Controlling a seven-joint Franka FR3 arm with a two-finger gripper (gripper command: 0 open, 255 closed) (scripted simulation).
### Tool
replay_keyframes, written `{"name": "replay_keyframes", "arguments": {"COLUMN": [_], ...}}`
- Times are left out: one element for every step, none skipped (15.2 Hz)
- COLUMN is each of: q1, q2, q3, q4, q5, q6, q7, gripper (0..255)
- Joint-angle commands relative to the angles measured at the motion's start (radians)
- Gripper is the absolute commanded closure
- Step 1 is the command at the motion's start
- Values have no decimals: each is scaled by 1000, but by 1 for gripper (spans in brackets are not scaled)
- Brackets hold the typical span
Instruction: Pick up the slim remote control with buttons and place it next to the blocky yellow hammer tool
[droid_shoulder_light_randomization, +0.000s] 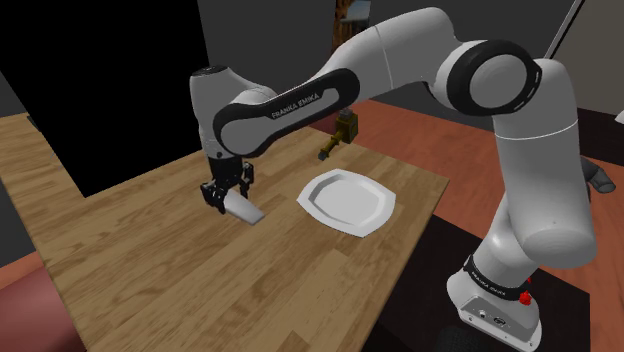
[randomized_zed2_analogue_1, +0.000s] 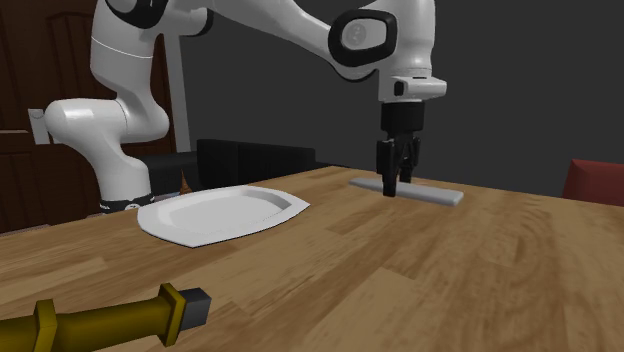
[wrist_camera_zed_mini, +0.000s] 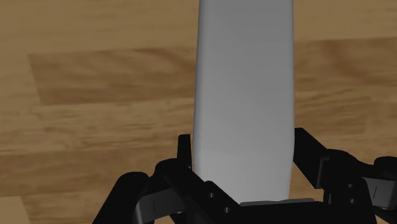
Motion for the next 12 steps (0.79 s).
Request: {"name": "replay_keyframes", "arguments": {"q1": [0,0,0,0,0,0,0,0,1,1,2,2], "q2": [-7,-11,-15,-19,-23,-26,-30,-33,-36,-38,-41,-43], "q3": [2,3,4,5,6,6,7,8,9,9,10,11], "q4": [15,22,30,38,45,54,62,71,80,90,100,110], "q5": [3,5,7,8,10,11,13,14,16,17,18,19], "q6": [-22,-33,-44,-56,-67,-79,-90,-102,-114,-126,-138,-150], "q7": [-2,-3,-4,-5,-6,-8,-9,-10,-11,-11,-12,-13], "gripper": [255,255,255,255,255,255,255,255,255,255,255,255]}}
